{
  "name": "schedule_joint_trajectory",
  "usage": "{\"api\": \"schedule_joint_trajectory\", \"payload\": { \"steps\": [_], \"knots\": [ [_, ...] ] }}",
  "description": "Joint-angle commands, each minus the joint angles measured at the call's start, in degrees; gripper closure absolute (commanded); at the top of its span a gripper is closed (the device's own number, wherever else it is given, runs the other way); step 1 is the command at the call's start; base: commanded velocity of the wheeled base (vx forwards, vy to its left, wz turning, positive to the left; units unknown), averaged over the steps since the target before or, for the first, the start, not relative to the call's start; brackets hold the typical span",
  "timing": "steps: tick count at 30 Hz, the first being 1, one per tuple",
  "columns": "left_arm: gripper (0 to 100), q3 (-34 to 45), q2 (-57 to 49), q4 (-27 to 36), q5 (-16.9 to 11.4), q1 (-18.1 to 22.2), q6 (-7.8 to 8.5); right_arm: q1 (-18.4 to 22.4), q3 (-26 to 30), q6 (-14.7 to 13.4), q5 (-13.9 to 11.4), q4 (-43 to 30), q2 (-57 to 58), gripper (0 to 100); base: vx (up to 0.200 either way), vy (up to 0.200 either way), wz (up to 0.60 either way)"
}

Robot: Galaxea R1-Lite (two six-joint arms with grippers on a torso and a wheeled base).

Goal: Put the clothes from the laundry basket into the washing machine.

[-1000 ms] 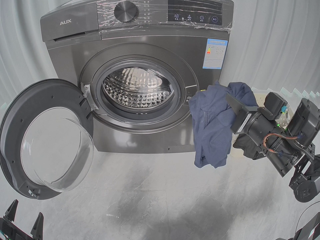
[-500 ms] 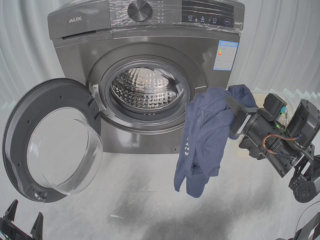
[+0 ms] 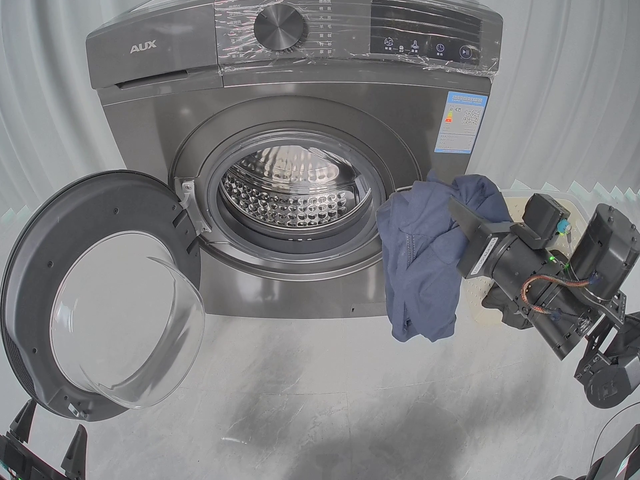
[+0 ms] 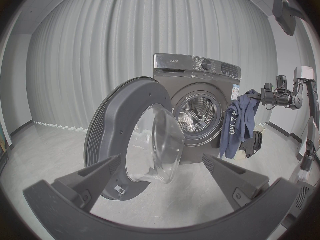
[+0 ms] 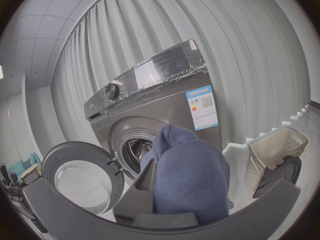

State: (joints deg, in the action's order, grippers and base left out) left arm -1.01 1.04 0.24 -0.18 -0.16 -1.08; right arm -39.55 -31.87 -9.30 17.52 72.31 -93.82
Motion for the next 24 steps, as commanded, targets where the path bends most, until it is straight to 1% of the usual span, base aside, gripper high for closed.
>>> {"api": "schedule_joint_trajectory", "payload": {
  "steps": [1,2,4,7,12,14,15,16,17,18,19,20,21,24],
  "knots": [
    [0,0.92,-1.04,0.02,0.01,-0.02,0.12,-0.53,0.14,-0.01,-0.03,0.20,-1.10,100,0.000,0.000,0.00],
    [0,0.92,-1.04,0.02,0.01,-0.02,0.12,-0.53,0.14,-0.01,-0.03,0.20,-1.10,100,0.000,0.000,0.00],
    [0,0.92,-1.04,0.02,0.45,0.07,0.82,-0.88,-0.13,-0.01,-0.03,0.02,-1.19,100,0.000,0.000,0.00],
    [0,0.92,-1.04,0.02,0.45,0.07,0.82,-1.23,-2.32,0.25,-0.12,-0.60,-2.69,100,0.000,0.000,0.00],
    [0,1.01,-1.04,0.11,0.45,0.16,0.47,-5.28,-4.52,-0.10,0.32,-1.21,-6.46,100,0.000,0.000,0.00],
    [0,1.01,-1.04,0.02,0.45,0.16,0.47,-5.72,-4.78,-0.19,0.41,-1.12,-6.82,100,0.000,0.000,0.00],
    [0,1.01,-1.04,0.02,0.45,0.16,1.08,-6.16,-5.93,-0.45,1.38,-1.04,-8.31,100,0.000,0.000,0.00],
    [0,1.01,-1.04,-0.16,0.36,0.25,1.08,-6.24,-6.19,-0.63,1.38,-1.04,-8.75,100,0.000,0.000,0.00],
    [0,0.13,-1.04,-1.30,0.09,0.16,0.47,-6.33,-6.63,-0.89,1.47,-0.95,-9.28,100,0.000,0.000,0.00],
    [0,-0.31,-1.04,-1.74,-0.08,0.16,0.21,-6.33,-6.72,-0.98,1.47,-0.86,-9.36,100,0.000,0.000,0.00],
    [0,-5.40,-0.51,-4.02,-1.75,0.07,-0.32,-6.33,-7.07,-1.25,1.47,-0.42,-9.54,100,0.000,0.000,0.00],
    [0,-8.66,0.11,-4.37,-3.42,-0.02,-0.32,-6.33,-7.16,-1.25,1.38,-0.16,-9.54,100,0.000,0.000,0.00],
    [0,-12.35,1.60,-3.23,-5.79,0.07,-0.32,-6.33,-7.51,-1.25,1.38,-0.16,-9.63,100,0.000,0.000,0.00],
    [0,-15.51,7.05,-0.07,-11.68,1.04,0.73,-7.21,-8.65,-1.33,1.38,0.11,-11.30,100,0.000,0.000,0.00]
  ]
}}
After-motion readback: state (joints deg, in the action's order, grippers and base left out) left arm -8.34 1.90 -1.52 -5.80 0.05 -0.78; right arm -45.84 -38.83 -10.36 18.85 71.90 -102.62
